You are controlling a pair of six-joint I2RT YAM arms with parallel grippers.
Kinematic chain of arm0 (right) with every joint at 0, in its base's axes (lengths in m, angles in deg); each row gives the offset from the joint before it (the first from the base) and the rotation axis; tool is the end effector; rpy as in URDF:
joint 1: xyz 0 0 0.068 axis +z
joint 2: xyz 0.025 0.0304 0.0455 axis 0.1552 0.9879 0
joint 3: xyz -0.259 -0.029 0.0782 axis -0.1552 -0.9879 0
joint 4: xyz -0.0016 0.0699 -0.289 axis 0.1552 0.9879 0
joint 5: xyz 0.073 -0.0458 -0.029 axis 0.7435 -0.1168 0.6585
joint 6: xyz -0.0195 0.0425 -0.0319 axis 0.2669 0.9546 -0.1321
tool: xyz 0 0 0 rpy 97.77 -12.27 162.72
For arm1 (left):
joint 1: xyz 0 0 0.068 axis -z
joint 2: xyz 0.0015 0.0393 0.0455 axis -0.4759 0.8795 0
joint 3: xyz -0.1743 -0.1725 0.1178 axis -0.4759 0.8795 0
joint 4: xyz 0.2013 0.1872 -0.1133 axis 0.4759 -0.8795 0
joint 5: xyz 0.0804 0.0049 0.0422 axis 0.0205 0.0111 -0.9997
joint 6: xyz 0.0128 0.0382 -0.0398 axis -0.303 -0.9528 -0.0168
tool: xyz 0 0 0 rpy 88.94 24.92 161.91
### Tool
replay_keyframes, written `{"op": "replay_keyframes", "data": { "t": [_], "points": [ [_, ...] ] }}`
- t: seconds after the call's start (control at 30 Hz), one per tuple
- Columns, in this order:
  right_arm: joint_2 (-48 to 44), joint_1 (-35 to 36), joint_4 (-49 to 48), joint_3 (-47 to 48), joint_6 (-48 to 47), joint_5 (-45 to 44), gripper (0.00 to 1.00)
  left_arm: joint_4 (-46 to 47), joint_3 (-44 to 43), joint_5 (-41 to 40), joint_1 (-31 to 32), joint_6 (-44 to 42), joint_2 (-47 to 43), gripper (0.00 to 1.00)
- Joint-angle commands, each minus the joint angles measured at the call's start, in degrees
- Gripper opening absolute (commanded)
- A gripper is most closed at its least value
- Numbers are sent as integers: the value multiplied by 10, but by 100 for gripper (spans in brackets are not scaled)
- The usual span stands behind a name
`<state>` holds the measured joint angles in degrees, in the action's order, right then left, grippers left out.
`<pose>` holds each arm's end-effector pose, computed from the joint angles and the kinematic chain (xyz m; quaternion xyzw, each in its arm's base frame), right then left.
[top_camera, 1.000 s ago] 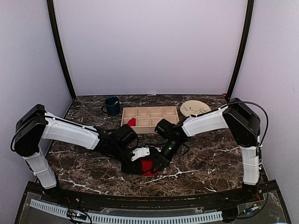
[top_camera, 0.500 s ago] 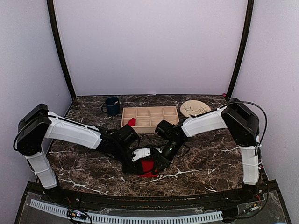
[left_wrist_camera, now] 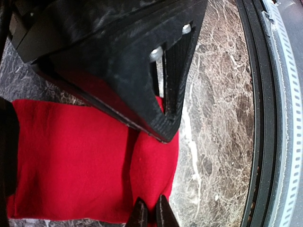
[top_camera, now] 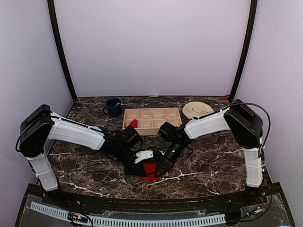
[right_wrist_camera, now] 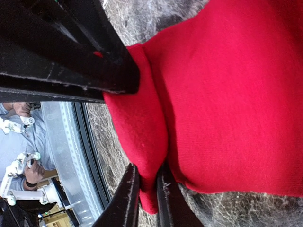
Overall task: Roll the socks
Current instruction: Roll the sock at the center of the board.
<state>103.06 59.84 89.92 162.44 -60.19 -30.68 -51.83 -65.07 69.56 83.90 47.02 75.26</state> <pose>0.2377 0.3401 0.0846 0.4665 -0.7768 -0.4155 0.0798 0.1954 -0.3143 0.1168 0.6155 0.7171 -0.2811 0.1671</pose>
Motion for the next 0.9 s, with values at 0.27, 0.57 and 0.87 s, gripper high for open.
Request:
{"op": "replay_keyframes", "data": {
  "t": [0.27,0.57,0.87],
  "points": [
    [-27,-29,-123,-38,60,63,21,-63,-11,57,-3,1,38,0],
    [-42,-46,-171,-65,90,67,24,-64,-13,107,-35,17,41,0],
    [-79,-53,-208,-105,101,-1,24,-73,-20,179,-78,36,61,0]
  ]
}}
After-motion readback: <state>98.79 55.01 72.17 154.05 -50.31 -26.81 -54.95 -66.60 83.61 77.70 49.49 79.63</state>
